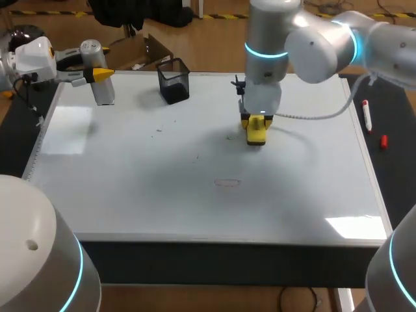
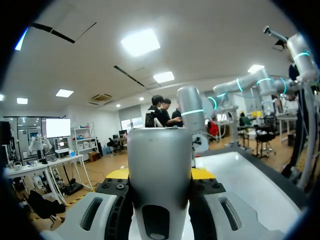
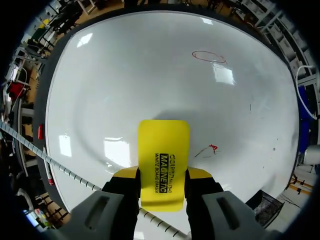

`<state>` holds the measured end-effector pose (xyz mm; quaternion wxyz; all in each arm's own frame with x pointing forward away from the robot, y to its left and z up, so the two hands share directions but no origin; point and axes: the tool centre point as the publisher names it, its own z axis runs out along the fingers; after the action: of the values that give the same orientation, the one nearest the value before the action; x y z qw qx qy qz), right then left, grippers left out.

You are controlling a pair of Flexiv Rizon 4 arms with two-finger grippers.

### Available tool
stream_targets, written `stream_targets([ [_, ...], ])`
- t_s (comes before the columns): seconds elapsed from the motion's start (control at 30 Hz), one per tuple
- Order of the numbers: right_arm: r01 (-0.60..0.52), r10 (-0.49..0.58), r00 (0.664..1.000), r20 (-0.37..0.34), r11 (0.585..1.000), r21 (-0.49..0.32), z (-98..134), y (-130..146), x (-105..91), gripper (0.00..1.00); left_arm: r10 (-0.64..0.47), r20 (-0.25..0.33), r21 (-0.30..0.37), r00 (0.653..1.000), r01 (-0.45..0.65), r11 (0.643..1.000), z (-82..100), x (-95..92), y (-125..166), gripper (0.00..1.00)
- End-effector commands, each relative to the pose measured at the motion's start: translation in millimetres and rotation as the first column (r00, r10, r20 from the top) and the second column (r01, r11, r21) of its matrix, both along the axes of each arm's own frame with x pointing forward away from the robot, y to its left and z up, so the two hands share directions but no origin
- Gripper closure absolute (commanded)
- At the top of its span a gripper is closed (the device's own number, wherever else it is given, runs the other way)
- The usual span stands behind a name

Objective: Pick up the inspection probe, press it on each red-marked spot on the whiteboard one by one, put down the probe, pick up the eraser, and wipe off all the red marks.

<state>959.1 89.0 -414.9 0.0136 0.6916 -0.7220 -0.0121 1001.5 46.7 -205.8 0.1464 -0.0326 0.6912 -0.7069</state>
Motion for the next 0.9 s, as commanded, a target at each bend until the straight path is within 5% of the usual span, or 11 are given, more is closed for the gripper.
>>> stream_targets([
  [0.03, 0.002, -0.003, 1.0, 0.021, 1.0, 0.008, 23.5, -18.4, -9.6, 1.0, 0.001, 0.001, 0.001, 1.0, -0.001, 1.0, 1.1, -0.3, -0.2, 1.0],
  [0.37, 0.075, -0.075, 0.997, 0.021, 0.997, 0.003, 30.5, -59.0, 5.0, 1.0, 0.001, 0.001, 0.001, 1.0, -0.001, 1.0, 1.1, -0.3, -0.2, 1.0],
  [0.9, 0.165, -0.165, 0.986, 0.002, 0.986, 0.014, 33.3, -142.0, 58.7, 1.0, 0.001, 0.001, 0.001, 1.0, -0.001, 1.0, 1.1, -0.3, -0.2, 1.0],
])
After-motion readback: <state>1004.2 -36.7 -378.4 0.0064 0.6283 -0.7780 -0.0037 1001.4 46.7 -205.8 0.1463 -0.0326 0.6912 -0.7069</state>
